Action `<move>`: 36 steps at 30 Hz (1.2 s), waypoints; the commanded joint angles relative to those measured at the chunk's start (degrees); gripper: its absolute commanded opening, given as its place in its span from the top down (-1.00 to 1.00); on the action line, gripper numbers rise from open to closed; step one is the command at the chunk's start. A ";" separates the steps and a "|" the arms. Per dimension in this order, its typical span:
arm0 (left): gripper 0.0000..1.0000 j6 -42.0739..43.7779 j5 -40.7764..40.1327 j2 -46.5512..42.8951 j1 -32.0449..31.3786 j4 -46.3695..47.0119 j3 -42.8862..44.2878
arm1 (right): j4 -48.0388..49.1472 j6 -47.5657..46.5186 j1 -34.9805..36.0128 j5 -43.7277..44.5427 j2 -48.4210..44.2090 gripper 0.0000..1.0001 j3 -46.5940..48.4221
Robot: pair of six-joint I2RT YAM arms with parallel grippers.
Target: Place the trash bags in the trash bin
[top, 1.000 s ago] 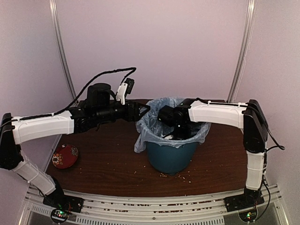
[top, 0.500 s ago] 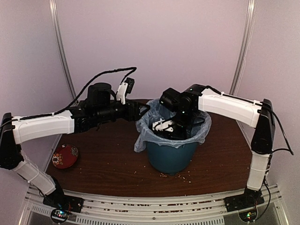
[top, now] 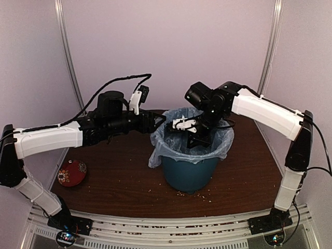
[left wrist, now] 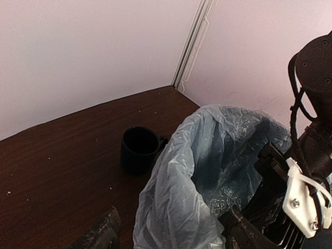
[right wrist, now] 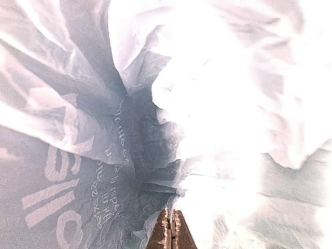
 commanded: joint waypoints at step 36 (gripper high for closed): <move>-0.86 23.04 -32.82 -10.18 4.29 -16.77 9.27 | 70.09 45.25 -32.24 29.52 -55.28 -1.00 -58.48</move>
